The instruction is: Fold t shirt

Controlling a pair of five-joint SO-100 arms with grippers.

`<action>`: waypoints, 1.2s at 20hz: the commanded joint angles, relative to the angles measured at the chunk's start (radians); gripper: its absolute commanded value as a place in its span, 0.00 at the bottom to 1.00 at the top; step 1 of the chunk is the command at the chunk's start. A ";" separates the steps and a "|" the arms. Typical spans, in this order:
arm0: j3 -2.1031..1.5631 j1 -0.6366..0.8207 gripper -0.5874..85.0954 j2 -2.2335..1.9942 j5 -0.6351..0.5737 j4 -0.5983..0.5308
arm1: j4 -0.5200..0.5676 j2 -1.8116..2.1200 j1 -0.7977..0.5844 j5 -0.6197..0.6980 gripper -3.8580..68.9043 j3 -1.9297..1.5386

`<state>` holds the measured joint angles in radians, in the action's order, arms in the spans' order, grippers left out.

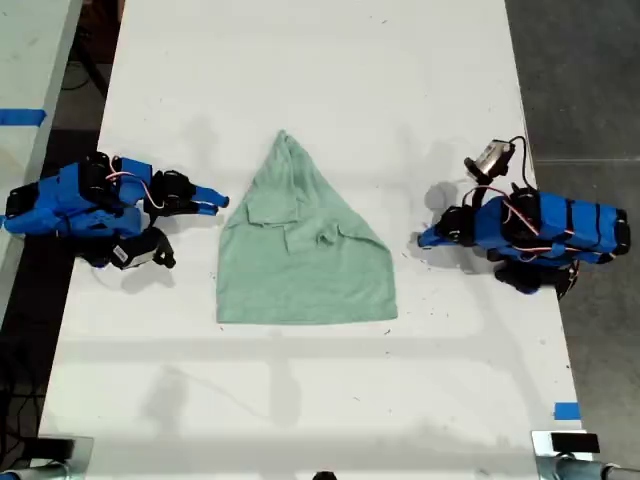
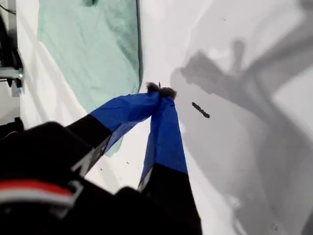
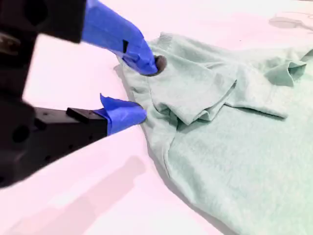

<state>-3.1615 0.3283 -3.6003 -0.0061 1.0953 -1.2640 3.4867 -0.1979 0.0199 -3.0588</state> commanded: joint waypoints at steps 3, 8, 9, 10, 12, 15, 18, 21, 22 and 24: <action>0.011 0.015 0.15 -0.005 0.009 0.003 | 0.018 0.017 0.012 0.012 0.05 -0.055; 0.011 0.015 0.15 -0.005 0.009 0.003 | 0.018 0.017 0.015 0.011 0.05 -0.055; 0.011 0.015 0.15 -0.005 0.009 0.003 | 0.018 0.017 0.015 0.011 0.05 -0.055; 0.011 0.015 0.15 -0.005 0.009 0.003 | 0.018 0.017 0.014 0.012 0.05 -0.055; 0.011 0.015 0.15 -0.005 0.009 0.003 | 0.018 0.017 0.015 0.014 0.05 -0.055; 0.011 0.015 0.15 -0.005 0.009 0.003 | 0.018 0.017 0.017 0.014 0.05 -0.055; 0.011 0.015 0.15 -0.005 0.009 0.003 | 0.018 0.017 0.012 0.008 0.05 -0.055; 0.011 0.015 0.15 -0.005 0.009 0.003 | 0.018 0.017 0.012 0.006 0.05 -0.055; 0.011 0.015 0.15 -0.005 0.009 0.003 | 0.017 0.017 0.011 0.003 0.05 -0.055; 0.011 0.015 0.15 -0.005 0.009 0.003 | 0.012 0.017 0.014 -0.005 0.05 -0.055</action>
<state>-3.1615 0.3313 -3.6003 -0.0061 1.0953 -1.2640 3.4867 -0.1979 0.0199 -3.0588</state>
